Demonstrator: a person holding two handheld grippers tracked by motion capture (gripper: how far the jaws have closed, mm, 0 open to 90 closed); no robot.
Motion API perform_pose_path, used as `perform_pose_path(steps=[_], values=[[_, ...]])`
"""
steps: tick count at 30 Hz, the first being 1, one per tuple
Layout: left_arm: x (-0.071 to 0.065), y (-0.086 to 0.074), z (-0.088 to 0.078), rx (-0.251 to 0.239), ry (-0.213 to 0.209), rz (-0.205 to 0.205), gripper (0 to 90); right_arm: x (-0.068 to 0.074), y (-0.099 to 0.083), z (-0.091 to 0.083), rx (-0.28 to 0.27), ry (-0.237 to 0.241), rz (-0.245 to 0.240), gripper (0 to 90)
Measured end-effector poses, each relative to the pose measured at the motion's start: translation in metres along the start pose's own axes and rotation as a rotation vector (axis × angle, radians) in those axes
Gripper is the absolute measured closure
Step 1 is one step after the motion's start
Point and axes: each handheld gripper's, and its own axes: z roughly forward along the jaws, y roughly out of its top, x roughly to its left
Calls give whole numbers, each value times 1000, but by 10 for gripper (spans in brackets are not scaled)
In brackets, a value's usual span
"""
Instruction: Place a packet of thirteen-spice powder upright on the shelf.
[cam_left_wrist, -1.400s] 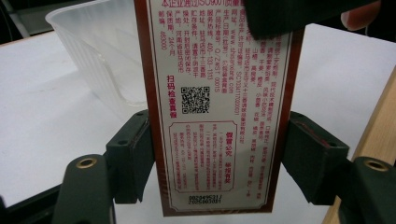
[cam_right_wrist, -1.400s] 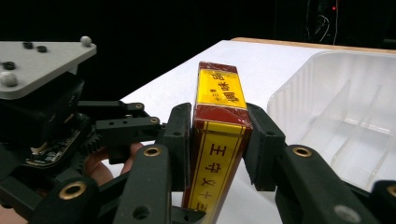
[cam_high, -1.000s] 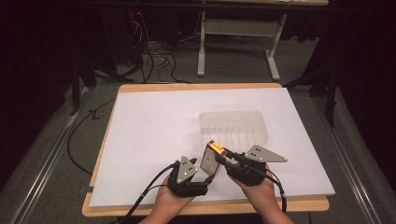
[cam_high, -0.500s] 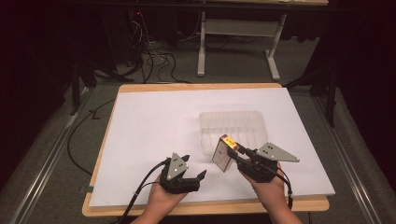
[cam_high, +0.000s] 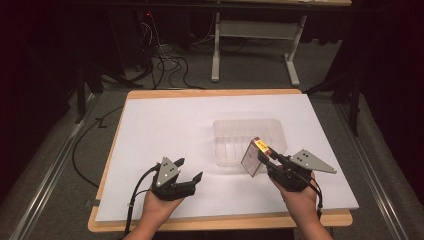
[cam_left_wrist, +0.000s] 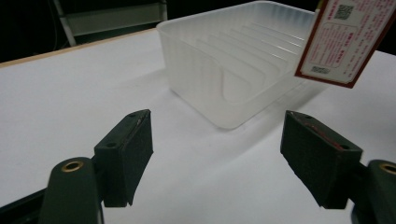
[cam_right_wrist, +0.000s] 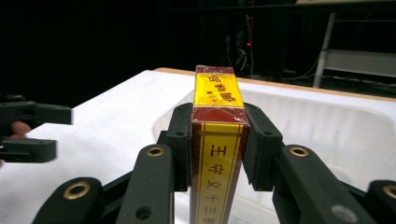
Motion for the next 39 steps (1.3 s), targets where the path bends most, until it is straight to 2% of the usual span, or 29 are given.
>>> perform_pose_path(steps=[9,16,24,29,39], values=[[24,0,-8,19,68,-4,260,-20,3,-11,-28,-79,7,685],[34,-2,-11,22,84,-23,259,-33,5,-18,-43,-142,9,685],[38,-3,-12,24,83,-32,260,-45,7,-19,-56,-203,29,686],[35,-4,-9,33,75,-5,261,-49,13,-17,-70,-239,42,686],[32,-4,-8,29,58,7,264,-59,28,-1,-50,-316,32,686]])
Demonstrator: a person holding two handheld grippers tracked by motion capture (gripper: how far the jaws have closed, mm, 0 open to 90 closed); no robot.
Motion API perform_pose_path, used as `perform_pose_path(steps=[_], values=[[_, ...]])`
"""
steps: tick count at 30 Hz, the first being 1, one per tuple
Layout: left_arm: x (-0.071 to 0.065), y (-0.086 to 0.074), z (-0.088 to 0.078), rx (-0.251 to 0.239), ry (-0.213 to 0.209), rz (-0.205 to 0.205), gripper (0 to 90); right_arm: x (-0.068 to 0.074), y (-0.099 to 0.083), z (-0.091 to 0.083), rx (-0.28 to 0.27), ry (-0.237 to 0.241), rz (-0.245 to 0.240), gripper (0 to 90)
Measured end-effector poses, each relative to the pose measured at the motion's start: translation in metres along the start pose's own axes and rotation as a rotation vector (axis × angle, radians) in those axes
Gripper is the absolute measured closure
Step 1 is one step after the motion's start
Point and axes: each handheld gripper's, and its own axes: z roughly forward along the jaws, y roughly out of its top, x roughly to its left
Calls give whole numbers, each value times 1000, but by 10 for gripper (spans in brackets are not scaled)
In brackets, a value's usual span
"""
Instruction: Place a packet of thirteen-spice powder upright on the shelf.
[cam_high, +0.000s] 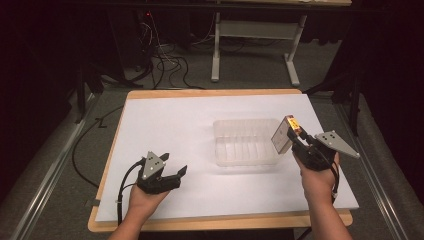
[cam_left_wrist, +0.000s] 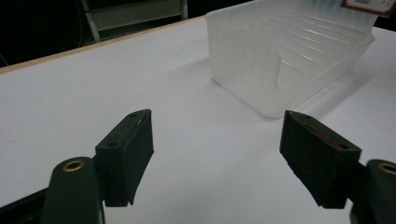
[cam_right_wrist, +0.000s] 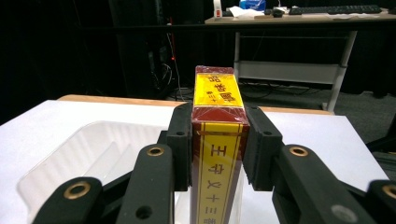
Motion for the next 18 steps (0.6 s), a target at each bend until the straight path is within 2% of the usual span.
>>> perform_pose_path(steps=[10,18], values=[[-3,-2,0,5,-10,5,264,2,7,19,10,-45,-11,686],[-5,-1,1,4,-17,17,264,2,2,32,23,-85,-5,685]])
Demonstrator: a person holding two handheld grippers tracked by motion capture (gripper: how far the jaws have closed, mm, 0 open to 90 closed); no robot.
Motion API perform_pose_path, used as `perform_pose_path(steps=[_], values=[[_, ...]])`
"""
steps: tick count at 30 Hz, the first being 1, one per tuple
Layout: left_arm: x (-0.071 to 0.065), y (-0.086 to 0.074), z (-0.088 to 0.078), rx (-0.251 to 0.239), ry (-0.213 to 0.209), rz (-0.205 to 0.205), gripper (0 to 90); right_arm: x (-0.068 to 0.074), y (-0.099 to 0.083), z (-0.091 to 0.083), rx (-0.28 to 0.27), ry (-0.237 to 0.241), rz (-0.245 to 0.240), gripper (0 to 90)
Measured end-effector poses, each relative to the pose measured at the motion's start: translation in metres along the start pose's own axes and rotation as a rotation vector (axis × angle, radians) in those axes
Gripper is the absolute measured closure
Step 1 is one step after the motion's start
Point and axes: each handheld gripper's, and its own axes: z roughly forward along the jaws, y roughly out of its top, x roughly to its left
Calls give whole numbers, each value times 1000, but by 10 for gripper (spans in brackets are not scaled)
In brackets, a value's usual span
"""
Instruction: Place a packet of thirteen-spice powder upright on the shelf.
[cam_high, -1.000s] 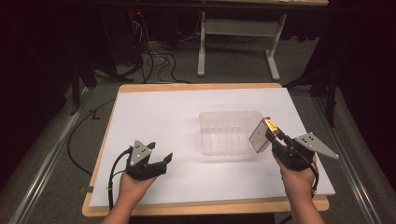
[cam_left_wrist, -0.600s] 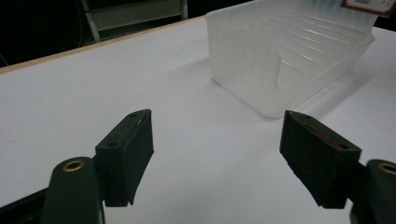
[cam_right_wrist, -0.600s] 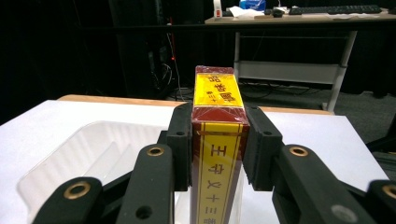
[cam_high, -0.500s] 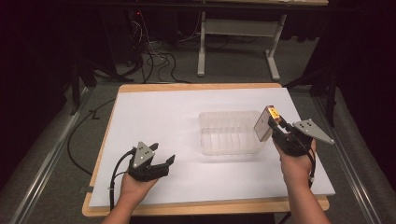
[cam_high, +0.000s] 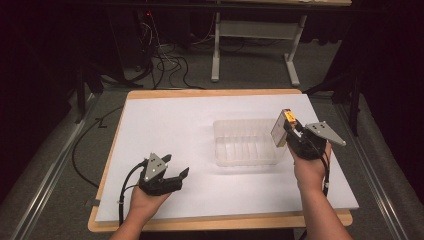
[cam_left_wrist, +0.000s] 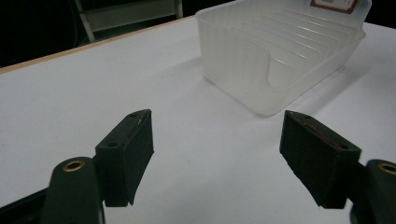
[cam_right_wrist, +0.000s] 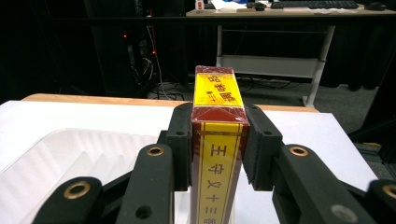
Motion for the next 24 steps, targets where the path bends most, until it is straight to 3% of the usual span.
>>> perform_pose_path(steps=[14,24], values=[[-1,0,2,9,-10,11,264,7,-6,15,5,-51,-24,685],[-1,0,2,11,-13,11,264,5,-19,25,32,-62,-14,683]])
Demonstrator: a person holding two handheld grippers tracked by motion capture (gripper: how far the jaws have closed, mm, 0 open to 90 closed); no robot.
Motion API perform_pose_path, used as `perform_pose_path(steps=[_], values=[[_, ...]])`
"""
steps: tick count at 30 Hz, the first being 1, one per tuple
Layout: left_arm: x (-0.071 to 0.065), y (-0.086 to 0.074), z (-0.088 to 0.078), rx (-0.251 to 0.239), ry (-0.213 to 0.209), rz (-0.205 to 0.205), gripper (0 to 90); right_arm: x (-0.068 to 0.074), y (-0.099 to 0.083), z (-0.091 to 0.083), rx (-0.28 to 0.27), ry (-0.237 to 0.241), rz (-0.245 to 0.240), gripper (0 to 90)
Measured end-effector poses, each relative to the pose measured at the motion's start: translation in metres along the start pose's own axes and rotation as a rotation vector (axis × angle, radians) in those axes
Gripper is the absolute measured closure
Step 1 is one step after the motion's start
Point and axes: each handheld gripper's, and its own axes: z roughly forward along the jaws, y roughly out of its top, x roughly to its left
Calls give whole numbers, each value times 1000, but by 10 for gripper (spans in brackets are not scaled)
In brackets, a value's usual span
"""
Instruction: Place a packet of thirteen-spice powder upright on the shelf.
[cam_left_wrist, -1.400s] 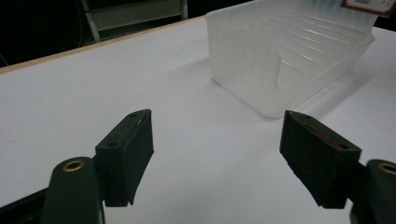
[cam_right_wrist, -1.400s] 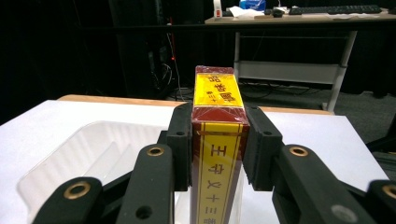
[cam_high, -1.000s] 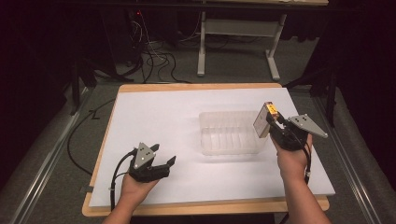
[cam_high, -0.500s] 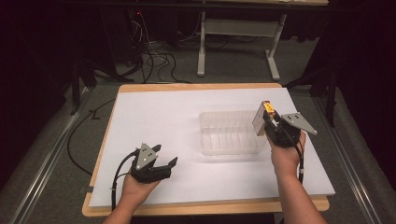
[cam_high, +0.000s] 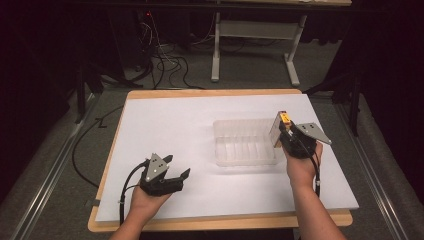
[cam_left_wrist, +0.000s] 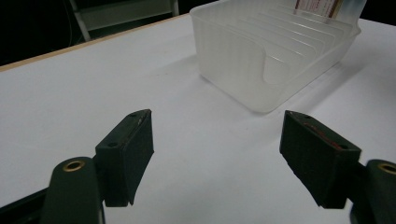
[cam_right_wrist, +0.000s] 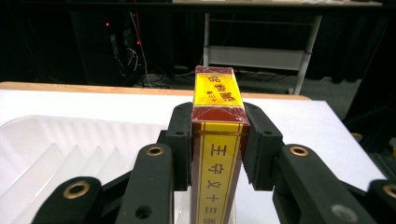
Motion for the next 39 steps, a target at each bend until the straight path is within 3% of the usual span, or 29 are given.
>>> perform_pose_path(steps=[27,39], values=[[1,-1,1,7,0,-1,263,-2,-29,13,56,3,-5,662],[3,-1,-1,2,1,-13,262,-2,-24,12,97,51,-21,402]])
